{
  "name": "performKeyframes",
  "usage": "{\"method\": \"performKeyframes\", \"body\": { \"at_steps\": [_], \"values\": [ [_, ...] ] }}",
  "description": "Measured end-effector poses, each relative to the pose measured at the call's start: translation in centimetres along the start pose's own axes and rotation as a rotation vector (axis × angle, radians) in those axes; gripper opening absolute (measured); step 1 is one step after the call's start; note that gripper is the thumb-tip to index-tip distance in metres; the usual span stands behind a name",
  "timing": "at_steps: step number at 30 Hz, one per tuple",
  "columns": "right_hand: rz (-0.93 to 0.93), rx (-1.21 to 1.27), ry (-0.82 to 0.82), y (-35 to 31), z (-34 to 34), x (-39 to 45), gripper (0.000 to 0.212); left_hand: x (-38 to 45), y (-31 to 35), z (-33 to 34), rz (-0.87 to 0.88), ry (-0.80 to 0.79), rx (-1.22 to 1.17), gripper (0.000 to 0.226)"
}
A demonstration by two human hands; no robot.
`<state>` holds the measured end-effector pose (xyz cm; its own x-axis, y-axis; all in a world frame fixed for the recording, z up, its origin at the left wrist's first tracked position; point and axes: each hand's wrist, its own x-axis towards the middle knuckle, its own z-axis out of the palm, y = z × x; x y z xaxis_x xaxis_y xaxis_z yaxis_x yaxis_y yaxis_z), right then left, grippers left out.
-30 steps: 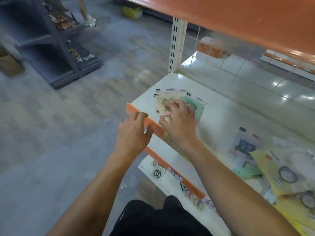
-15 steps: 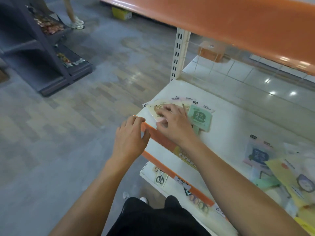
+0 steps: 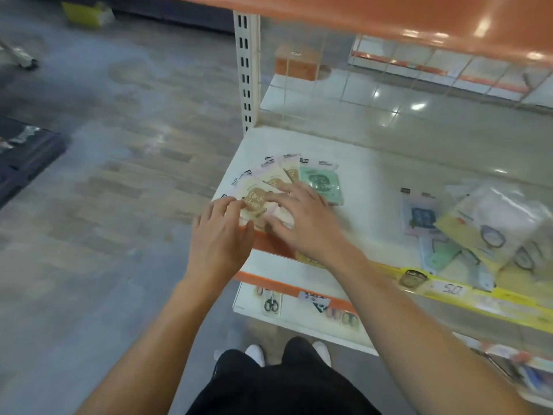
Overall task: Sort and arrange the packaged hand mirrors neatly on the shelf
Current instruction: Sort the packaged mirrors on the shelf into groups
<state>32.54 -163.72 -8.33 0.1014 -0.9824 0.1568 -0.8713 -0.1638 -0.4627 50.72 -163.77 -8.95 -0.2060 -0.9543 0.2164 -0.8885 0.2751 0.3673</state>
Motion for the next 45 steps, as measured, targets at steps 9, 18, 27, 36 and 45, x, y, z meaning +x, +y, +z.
{"method": "performKeyframes", "body": {
  "at_steps": [9,18,27,36,45],
  "values": [
    [0.304,0.02,0.23,1.8,-6.5,-8.1,0.037,1.4,6.7,0.5,0.319,-0.076,-0.153,0.037],
    [0.586,-0.07,0.521,6.7,-10.5,-15.9,0.04,0.2,18.1,3.5,0.581,-0.204,-0.229,0.036],
    [0.732,-0.086,0.581,13.0,-13.7,-20.9,0.037,-1.5,26.5,6.6,0.616,-0.273,-0.22,0.033],
    [0.72,-0.023,0.495,18.9,-15.6,-21.5,0.048,-1.9,31.7,8.6,0.502,-0.266,-0.119,0.038],
    [0.666,-0.04,0.384,22.5,-16.7,-21.0,0.046,-2.8,33.7,9.7,0.382,-0.205,-0.095,0.045]
  ]
}}
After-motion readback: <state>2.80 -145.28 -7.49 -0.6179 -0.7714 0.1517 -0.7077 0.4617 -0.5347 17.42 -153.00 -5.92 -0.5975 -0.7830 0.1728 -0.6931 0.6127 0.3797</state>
